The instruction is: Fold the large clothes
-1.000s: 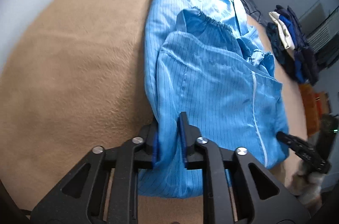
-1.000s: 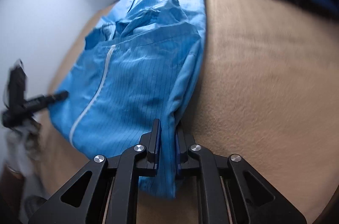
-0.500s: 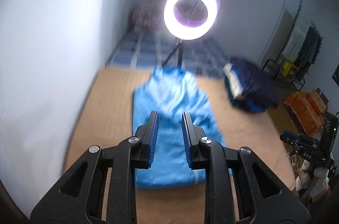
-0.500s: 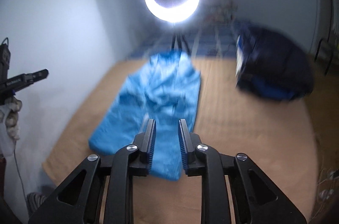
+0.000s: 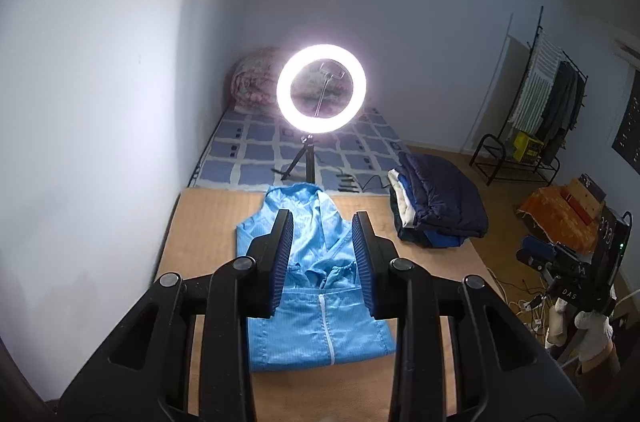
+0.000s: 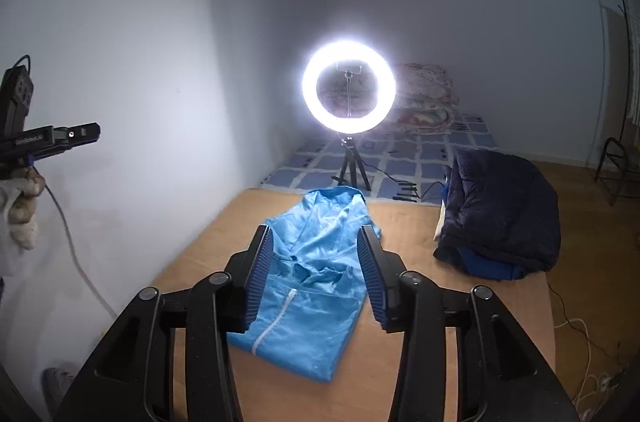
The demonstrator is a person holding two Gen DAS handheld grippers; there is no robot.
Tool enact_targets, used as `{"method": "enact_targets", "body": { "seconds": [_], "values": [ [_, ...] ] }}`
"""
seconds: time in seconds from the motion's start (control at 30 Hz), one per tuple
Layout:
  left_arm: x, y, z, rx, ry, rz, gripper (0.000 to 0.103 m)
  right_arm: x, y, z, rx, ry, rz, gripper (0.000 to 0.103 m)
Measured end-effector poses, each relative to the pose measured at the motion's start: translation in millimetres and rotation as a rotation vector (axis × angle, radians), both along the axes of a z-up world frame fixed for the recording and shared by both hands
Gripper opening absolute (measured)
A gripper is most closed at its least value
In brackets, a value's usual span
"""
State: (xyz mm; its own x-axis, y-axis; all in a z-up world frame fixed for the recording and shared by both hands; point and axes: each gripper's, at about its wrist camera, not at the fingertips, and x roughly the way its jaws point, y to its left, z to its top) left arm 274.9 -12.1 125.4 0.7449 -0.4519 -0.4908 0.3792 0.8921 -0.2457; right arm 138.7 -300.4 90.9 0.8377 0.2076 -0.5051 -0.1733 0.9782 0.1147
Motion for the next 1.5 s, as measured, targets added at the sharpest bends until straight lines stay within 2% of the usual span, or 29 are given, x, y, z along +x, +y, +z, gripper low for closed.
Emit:
{"method": "enact_targets", "body": {
  "seconds": [0.03,0.07,0.1,0.13,0.3,0.4,0.63,0.87,1.07,1.2,1.43,1.47,1.5],
  "values": [
    [7.0,0.1,-4.2,-0.009,0.016,0.003,0.041,6.0,-0.5,-2.6,-0.006,0.009,0.003,0.044],
    [14.6,0.6,-9.0,-0.02,0.029,0.007,0.055,9.4,-1.0,-4.7,-0.008,0.014,0.004,0.045],
    [16.0,2.0,-11.6,-0.027,0.033,0.009,0.062,16.2,-1.6,-7.9,-0.007,0.02,0.007,0.046],
    [24.5,1.5,-17.0,-0.034,0.043,0.006,0.062,18.8,-0.9,-10.4,-0.006,0.025,0.01,0.049],
    [80.2,-13.9,-48.5,0.007,0.096,-0.031,0.063,54.9,-6.5,-34.8,-0.004,0.075,0.006,0.051],
    [127.2,-21.9,-79.5,0.004,0.154,-0.046,0.063,88.8,-11.7,-54.3,-0.01,0.113,0.003,0.051],
    [249.6,-34.4,-178.2,-0.054,0.311,-0.051,0.063,183.4,-16.1,-109.7,0.053,0.202,0.016,0.051],
    [346.4,-52.5,-258.0,-0.065,0.387,-0.049,0.062,273.9,-9.4,-170.9,0.083,0.279,0.045,0.051],
    [413.6,-72.4,-315.5,-0.028,0.443,-0.05,0.062,346.8,-7.6,-222.5,0.101,0.346,0.058,0.051],
    [448.2,-86.7,-343.7,0.006,0.48,-0.051,0.063,389.3,-9.4,-251.1,0.135,0.378,0.073,0.051],
    [503.6,-113.1,-388.4,0.039,0.548,-0.072,0.063,459.0,-24.7,-301.4,0.272,0.428,0.061,0.051],
    [508.2,-118.4,-394.0,0.048,0.555,-0.087,0.06,465.2,-24.8,-307.0,0.282,0.435,0.064,0.051],
    [510.4,-121.9,-397.2,0.055,0.56,-0.098,0.053,470.5,-25.1,-312.4,0.292,0.444,0.07,0.051]
  ]
}}
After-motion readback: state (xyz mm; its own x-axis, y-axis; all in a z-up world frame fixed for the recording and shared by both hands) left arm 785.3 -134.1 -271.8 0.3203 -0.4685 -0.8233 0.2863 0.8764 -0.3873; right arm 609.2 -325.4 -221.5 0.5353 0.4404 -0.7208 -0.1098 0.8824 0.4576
